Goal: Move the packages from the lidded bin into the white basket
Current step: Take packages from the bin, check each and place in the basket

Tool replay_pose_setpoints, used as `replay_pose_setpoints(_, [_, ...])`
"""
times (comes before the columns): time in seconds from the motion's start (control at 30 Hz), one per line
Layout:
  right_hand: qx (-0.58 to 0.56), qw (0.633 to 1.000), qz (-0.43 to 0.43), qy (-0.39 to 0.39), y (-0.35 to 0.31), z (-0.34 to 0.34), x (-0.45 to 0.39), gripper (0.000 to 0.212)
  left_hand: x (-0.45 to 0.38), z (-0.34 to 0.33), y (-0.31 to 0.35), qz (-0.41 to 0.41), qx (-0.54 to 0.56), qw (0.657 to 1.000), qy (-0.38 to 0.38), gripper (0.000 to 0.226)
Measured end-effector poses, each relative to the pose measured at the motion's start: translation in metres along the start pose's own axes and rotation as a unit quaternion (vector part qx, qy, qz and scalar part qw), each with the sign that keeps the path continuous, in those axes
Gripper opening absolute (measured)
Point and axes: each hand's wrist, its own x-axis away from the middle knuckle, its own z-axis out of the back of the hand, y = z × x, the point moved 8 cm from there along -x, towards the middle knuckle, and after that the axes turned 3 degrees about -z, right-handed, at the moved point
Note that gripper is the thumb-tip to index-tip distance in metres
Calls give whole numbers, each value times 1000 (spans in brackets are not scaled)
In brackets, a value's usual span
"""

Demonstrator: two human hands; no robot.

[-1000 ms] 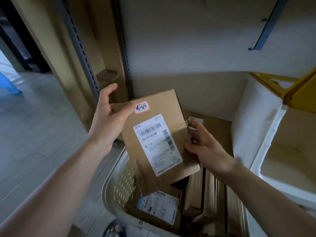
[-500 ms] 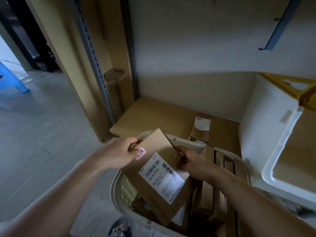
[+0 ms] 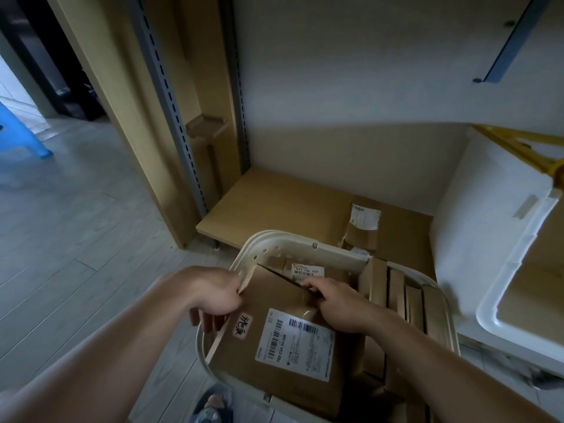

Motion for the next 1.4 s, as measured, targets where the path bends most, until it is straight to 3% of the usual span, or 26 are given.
replay_pose_setpoints(0.13, [16, 1000, 15, 11, 0, -2, -4, 48, -4, 0, -1, 12, -16, 1000, 19, 29])
replay_pose_setpoints(0.37, [83, 996, 26, 32, 0, -4, -9, 44, -16, 11, 9, 16, -11, 991, 132, 9])
replay_pose_setpoints(0.5, [90, 995, 30, 28, 0, -4, -8, 44, -25, 14, 7, 22, -49, 980, 190, 19])
replay_pose_setpoints(0.57, [90, 995, 42, 21, -3, -4, -7, 45, -31, 12, 4, 21, -36, 977, 208, 6])
replay_pose_setpoints(0.73, [86, 994, 54, -26, -11, -7, 1, 94, -33, 7, 6, -5, 54, 979, 196, 31])
replay_pose_setpoints(0.83, [81, 995, 53, -15, -13, -7, 4, 101, -32, -1, 16, -58, 122, 981, 137, 78])
replay_pose_setpoints(0.9, [84, 995, 52, 1, -13, -5, 5, 100, -28, 3, 19, -74, 146, 973, 164, 97])
replay_pose_setpoints(1.1, [90, 994, 59, 35, -14, -1, 6, 95, -27, 9, 16, -82, 162, 957, 226, 96])
replay_pose_setpoints(1.27, [83, 994, 67, 21, -17, -4, 9, 94, -26, -2, 16, -83, 147, 969, 181, 103])
replay_pose_setpoints(1.4, [86, 994, 66, 23, -17, -4, 10, 95, -26, -3, 19, -85, 87, 978, 167, 96])
